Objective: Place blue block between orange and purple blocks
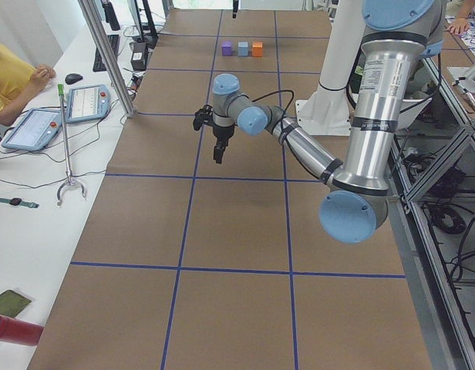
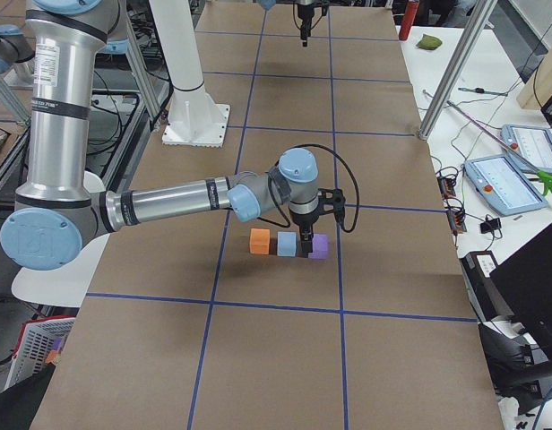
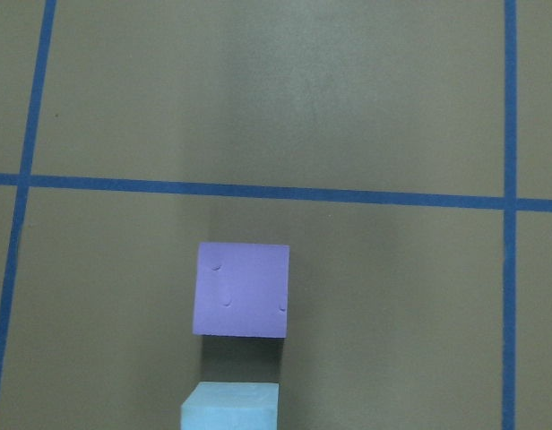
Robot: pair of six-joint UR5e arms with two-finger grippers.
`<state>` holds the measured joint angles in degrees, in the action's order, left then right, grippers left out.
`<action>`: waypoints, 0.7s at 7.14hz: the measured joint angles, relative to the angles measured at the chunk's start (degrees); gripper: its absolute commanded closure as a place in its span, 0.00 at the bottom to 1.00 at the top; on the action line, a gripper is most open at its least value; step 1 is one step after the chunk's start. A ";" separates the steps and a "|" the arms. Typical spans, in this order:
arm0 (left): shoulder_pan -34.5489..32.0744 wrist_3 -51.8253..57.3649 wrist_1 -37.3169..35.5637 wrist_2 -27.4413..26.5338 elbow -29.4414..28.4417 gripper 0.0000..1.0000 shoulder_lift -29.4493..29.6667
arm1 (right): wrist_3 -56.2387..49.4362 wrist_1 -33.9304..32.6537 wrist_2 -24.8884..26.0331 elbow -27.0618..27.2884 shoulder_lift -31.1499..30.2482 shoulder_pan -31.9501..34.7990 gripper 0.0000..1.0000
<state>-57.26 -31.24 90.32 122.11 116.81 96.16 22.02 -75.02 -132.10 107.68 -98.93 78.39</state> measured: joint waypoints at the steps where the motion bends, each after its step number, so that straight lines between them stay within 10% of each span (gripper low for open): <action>1: -7.16 11.50 0.18 3.97 -2.99 0.00 -3.12 | -5.55 -2.71 -1.87 -0.64 -0.28 3.53 0.00; 5: -25.86 39.59 0.08 12.60 -17.56 0.00 -6.39 | -19.83 -12.64 -3.26 -0.89 0.51 9.97 0.00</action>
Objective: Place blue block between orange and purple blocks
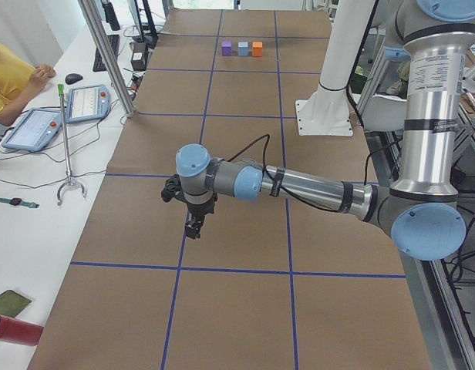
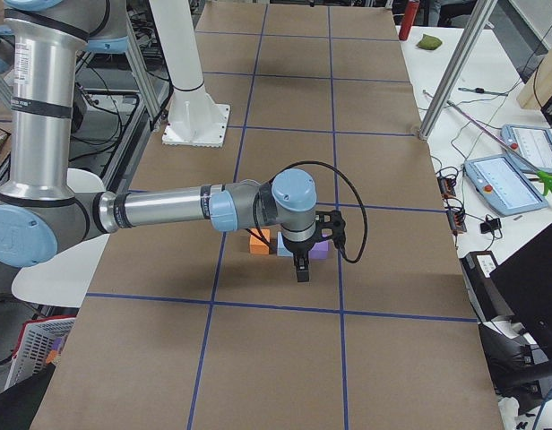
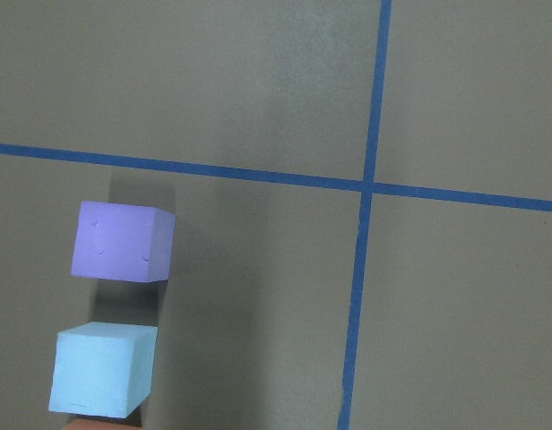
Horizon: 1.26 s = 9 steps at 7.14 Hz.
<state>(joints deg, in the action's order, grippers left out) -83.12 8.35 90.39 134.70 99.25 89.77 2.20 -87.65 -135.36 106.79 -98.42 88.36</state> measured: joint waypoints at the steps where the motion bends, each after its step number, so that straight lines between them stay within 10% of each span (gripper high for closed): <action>1: -3.21 0.79 -0.21 2.49 -2.69 0.00 0.14 | -0.53 -0.50 0.11 0.02 0.59 -0.23 0.00; 9: -7.54 1.00 0.37 5.42 -3.34 0.00 -0.06 | -1.44 -1.23 0.92 -0.02 1.92 -2.12 0.00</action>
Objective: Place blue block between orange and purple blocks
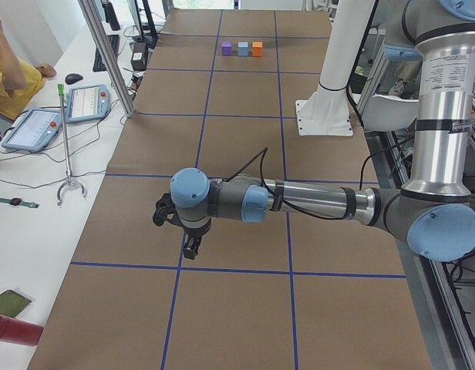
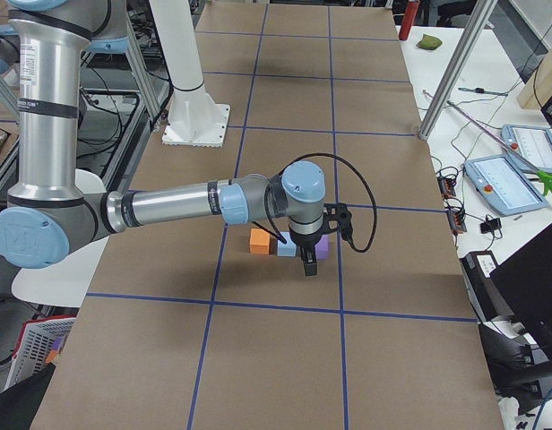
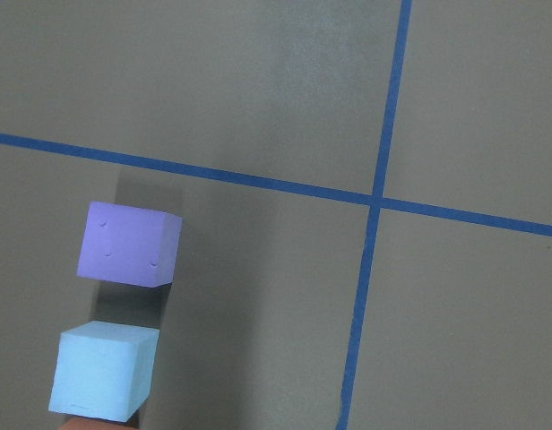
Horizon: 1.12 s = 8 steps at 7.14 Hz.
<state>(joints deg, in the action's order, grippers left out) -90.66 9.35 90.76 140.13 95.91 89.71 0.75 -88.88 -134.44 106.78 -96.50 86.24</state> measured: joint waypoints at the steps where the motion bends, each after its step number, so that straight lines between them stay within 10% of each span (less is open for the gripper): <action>1: -0.03 0.24 0.02 -1.21 0.36 0.00 -0.16 | -0.57 0.02 -0.16 -0.10 -0.08 -0.64 0.00; 8: 0.17 -0.21 -0.50 -9.14 2.36 0.00 -1.72 | -0.80 0.75 -0.16 -0.48 0.99 -2.50 0.00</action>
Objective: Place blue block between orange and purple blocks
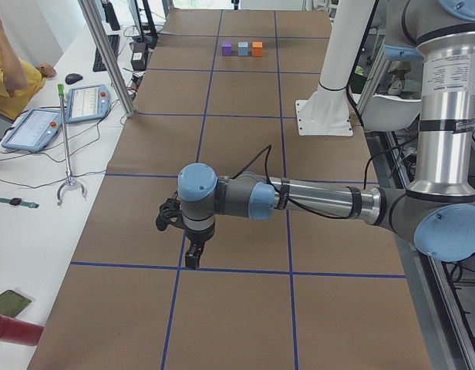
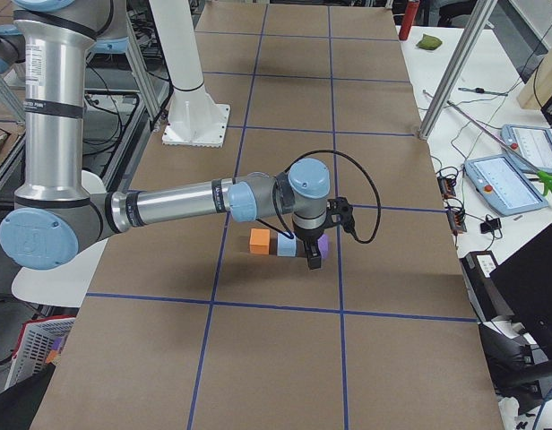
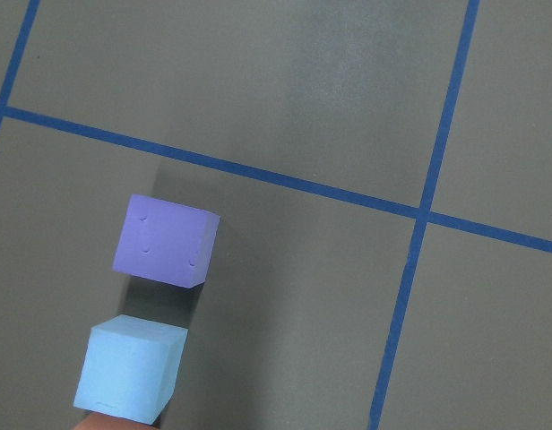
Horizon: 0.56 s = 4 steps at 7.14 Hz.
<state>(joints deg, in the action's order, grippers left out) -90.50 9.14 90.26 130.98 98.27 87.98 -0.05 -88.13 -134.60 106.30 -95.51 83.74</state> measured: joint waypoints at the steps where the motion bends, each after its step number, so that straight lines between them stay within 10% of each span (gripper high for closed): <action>1: 0.03 -0.03 0.06 -0.02 0.08 0.00 0.13 | 0.03 -0.10 -0.13 0.00 -0.15 0.00 0.00; 4: 0.13 0.14 0.09 -0.14 0.48 0.00 0.25 | -0.03 -0.11 -0.43 1.01 -0.24 0.09 0.00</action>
<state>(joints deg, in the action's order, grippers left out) -90.37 9.28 90.35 130.84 98.75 88.24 -0.08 -88.23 -135.02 107.31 -95.75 83.83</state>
